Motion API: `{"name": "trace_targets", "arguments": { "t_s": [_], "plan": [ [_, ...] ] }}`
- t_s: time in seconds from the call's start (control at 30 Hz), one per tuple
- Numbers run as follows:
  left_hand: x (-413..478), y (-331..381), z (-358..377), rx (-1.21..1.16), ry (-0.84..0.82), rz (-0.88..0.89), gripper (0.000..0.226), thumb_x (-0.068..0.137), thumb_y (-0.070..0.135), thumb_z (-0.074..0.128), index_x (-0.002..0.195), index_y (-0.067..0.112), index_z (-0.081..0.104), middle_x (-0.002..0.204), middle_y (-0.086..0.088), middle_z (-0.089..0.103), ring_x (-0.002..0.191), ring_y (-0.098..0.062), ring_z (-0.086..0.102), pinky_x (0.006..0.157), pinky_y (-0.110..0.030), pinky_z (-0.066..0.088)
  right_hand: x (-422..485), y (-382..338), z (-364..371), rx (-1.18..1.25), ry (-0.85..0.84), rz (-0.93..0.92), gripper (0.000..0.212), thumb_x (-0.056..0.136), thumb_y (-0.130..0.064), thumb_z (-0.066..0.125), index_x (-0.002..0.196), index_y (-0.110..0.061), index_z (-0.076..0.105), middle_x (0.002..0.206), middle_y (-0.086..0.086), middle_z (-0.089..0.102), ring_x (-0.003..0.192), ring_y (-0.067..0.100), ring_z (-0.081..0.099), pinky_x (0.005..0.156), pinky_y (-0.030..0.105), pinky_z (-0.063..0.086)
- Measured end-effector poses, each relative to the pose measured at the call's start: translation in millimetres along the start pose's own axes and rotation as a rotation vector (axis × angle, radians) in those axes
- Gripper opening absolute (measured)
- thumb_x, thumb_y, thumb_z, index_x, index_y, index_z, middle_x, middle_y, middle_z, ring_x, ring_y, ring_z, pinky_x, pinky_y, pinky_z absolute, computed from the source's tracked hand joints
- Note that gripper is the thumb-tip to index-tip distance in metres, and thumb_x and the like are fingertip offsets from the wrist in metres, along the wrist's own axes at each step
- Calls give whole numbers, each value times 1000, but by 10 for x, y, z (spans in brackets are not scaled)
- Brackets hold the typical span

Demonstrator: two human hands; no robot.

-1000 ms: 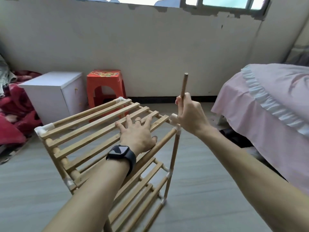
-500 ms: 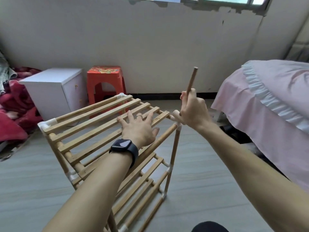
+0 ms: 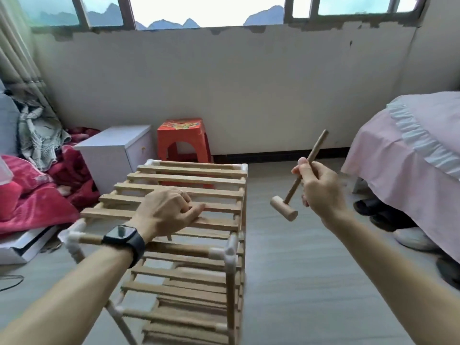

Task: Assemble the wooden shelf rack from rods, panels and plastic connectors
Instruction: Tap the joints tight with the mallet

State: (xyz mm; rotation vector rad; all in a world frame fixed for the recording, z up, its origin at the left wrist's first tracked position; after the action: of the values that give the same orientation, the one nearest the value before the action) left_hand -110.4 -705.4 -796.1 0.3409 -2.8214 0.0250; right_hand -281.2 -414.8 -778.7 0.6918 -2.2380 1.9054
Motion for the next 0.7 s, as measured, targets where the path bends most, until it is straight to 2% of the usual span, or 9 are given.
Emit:
{"name": "trace_targets", "arguments": {
  "t_s": [0.1, 0.17, 0.27, 0.33, 0.37, 0.43, 0.53, 0.63, 0.7],
  "plan": [
    [-2, -108, -168, -83, 153, -170, 73, 91, 72, 33, 49, 19, 60, 49, 10, 59, 48, -8, 57, 46, -26, 40, -54, 16, 113, -59, -22, 3, 46, 100, -58, 50, 78, -22, 69, 52, -14, 57, 60, 18, 55, 63, 35, 44],
    [96, 16, -281, -45, 253, -192, 65, 94, 69, 33, 54, 24, 58, 50, 9, 56, 51, -11, 56, 47, -24, 36, -80, 7, 180, -114, -45, 0, 47, 102, -55, 49, 75, -21, 68, 50, -18, 57, 60, 16, 56, 63, 33, 44],
    [376, 421, -235, 40, 54, -233, 62, 89, 80, 26, 107, 35, 66, 103, 1, 70, 98, -24, 64, 79, -43, 52, -62, -33, 243, -193, -18, -16, 44, 103, -46, 49, 72, -21, 68, 58, -9, 63, 65, 14, 60, 64, 33, 46],
    [521, 667, -81, -20, -219, -351, 87, 81, 91, 22, 148, 38, 41, 152, -12, 45, 140, -40, 38, 109, -65, 32, -27, -62, 268, -221, 3, -5, 41, 104, -40, 47, 73, -23, 69, 77, -7, 65, 79, 12, 60, 67, 29, 41],
    [570, 753, -14, -95, -303, -404, 98, 76, 96, 23, 156, 39, 26, 164, -14, 24, 150, -45, 16, 114, -72, 14, 14, -94, 297, -236, -1, -7, 39, 103, -36, 47, 73, -24, 70, 88, -6, 63, 88, 13, 58, 72, 28, 39],
    [605, 876, 126, -132, -386, -408, 102, 75, 95, 33, 159, 42, 9, 169, -14, -1, 151, -49, -12, 110, -78, -7, 84, -142, 340, -174, 15, 20, 33, 101, -25, 46, 77, -23, 69, 99, -4, 61, 97, 15, 56, 79, 30, 40],
    [598, 922, 198, -99, -382, -301, 81, 84, 60, 55, 154, 54, 14, 168, -17, 6, 150, -49, -11, 111, -78, -2, 203, -195, 403, 155, 24, 90, 24, 94, -7, 41, 89, -17, 62, 83, 1, 66, 77, 15, 62, 72, 29, 46],
    [467, 870, 104, -118, -461, -200, 81, 84, 41, 60, 148, 63, 15, 168, -14, 8, 152, -46, -8, 113, -76, 1, 287, -257, 450, 466, -22, 175, 11, 83, -20, 49, 72, -20, 50, 53, -9, 38, 45, 8, 33, 50, 23, 28],
    [318, 822, 39, -137, -540, -141, 73, 84, 33, 63, 140, 66, 31, 167, -13, 12, 153, -41, -3, 114, -73, 6, 359, -338, 488, 619, -68, 207, 30, 80, -31, 55, 58, -26, 36, 49, -10, 26, 42, 10, 21, 45, 25, 21]
  ]
}}
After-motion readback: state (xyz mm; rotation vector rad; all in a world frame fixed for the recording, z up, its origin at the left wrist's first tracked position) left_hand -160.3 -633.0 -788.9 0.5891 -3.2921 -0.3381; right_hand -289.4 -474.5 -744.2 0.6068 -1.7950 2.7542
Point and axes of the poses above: each hand's wrist, its own x-axis towards the middle knuckle, its own z-axis out of the palm, y = z × x, the point moved 2 cm from there along x, towards the middle knuckle
